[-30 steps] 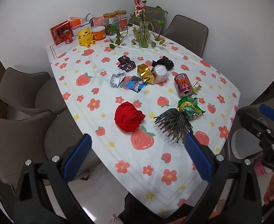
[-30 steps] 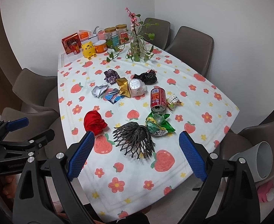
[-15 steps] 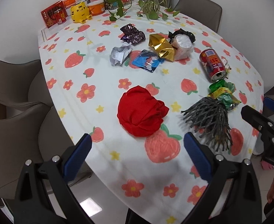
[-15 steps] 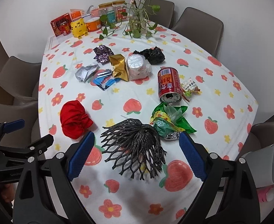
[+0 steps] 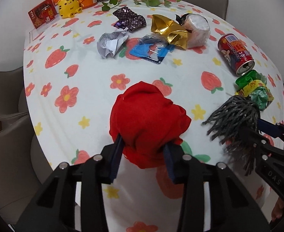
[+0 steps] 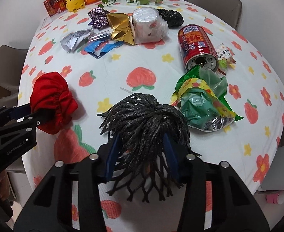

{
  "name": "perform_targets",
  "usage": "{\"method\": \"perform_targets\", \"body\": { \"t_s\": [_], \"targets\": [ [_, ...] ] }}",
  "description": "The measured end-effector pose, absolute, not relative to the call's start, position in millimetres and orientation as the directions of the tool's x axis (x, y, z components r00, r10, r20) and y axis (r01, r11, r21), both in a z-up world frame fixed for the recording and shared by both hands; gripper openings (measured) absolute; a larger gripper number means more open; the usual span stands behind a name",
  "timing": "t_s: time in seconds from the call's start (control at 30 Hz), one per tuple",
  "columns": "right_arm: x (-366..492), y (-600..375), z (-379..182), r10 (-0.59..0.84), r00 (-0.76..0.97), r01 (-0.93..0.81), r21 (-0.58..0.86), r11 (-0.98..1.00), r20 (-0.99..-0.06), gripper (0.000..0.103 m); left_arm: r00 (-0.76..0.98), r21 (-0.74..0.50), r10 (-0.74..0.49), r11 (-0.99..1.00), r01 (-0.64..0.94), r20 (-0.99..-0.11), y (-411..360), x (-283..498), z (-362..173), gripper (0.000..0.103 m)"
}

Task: Collect trash
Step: 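Carry the red ball and black scrubber over to the grey trash bin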

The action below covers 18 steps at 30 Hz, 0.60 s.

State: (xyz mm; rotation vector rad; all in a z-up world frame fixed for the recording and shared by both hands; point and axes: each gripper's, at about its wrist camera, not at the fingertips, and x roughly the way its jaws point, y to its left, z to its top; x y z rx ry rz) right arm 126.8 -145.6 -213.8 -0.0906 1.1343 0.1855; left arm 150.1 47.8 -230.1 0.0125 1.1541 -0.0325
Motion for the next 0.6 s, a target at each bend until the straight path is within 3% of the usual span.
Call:
{"method": "perform_targets", "body": {
  "t_s": [0.13,0.6],
  "targets": [
    [122.8,-146.7,-200.5,0.121,0.422,-0.184,0.046,0.982,-0.898,0.016,0.415,-0.041,-0.048,0.999,0.026,-0.909,52.5,144.0,-221.3,0.024],
    [64.9,-221.6,-109.6,0.077,0.532,-0.017,0.080,0.997,-0.843,0.015,0.473,-0.068,-0.143,0.983,0.172,-0.869,0.4,101.0,-137.3,0.024]
  ]
}}
